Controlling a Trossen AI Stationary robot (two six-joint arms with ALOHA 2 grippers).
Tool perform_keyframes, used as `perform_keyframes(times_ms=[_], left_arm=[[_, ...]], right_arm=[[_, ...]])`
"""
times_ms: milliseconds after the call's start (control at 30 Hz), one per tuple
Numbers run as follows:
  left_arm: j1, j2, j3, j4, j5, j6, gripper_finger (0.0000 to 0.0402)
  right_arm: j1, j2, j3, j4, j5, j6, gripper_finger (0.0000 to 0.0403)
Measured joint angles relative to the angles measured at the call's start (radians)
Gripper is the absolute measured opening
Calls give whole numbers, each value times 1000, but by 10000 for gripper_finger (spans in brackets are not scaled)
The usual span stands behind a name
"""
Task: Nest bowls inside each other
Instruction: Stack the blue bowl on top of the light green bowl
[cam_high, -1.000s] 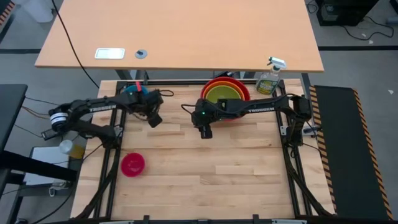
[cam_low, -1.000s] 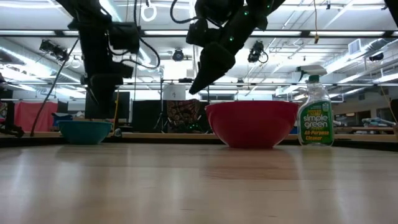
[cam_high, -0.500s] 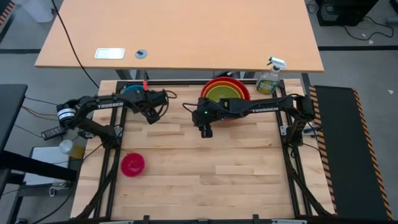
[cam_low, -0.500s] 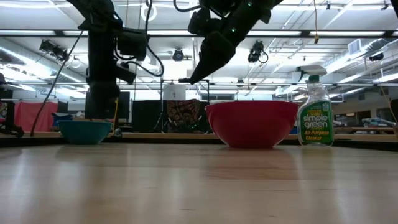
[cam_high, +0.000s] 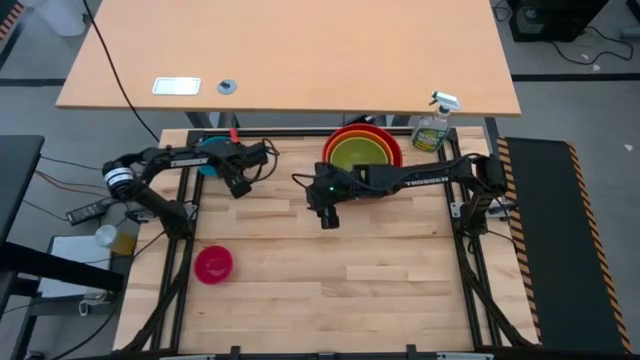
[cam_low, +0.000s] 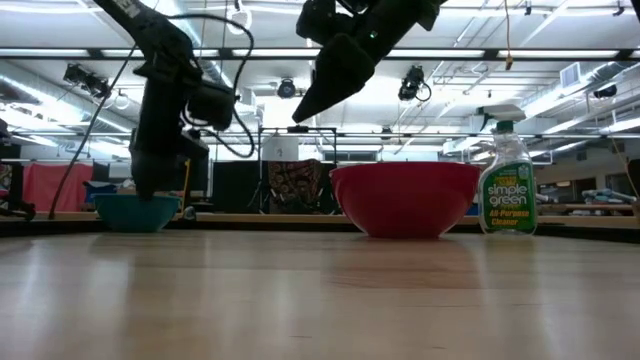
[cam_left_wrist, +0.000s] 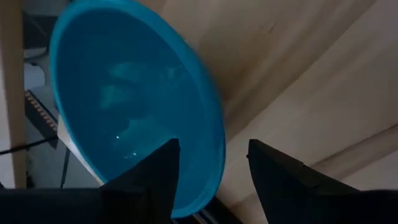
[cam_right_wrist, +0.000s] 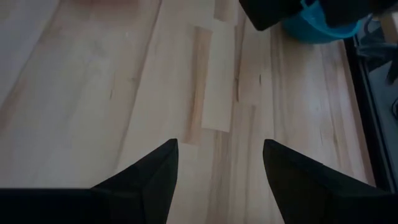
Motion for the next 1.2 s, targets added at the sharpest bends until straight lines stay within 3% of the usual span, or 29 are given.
perform_keyframes(times_ms=[400,500,633,700,767,1000,1200], left_arm=[[22,121,0,20,3,26,189],[23,134,0,20,3,25,155],[22,134,0,21,9,25,77],[23,134,0,20,30,27,33],[22,134,0,21,51,40,13],[-45,134,21,32,57,104,8],[-202,134,116,61,-33,324,8]], right_arm=[[35,0,0,-9,74,-10,240],[37,-2,0,-20,71,-10,240],[30,-33,0,-58,66,-11,240],[21,-63,0,-79,67,-1,240],[15,-102,-10,-82,78,21,239],[11,-315,-209,37,183,76,227],[-28,-495,-379,111,206,182,213]])
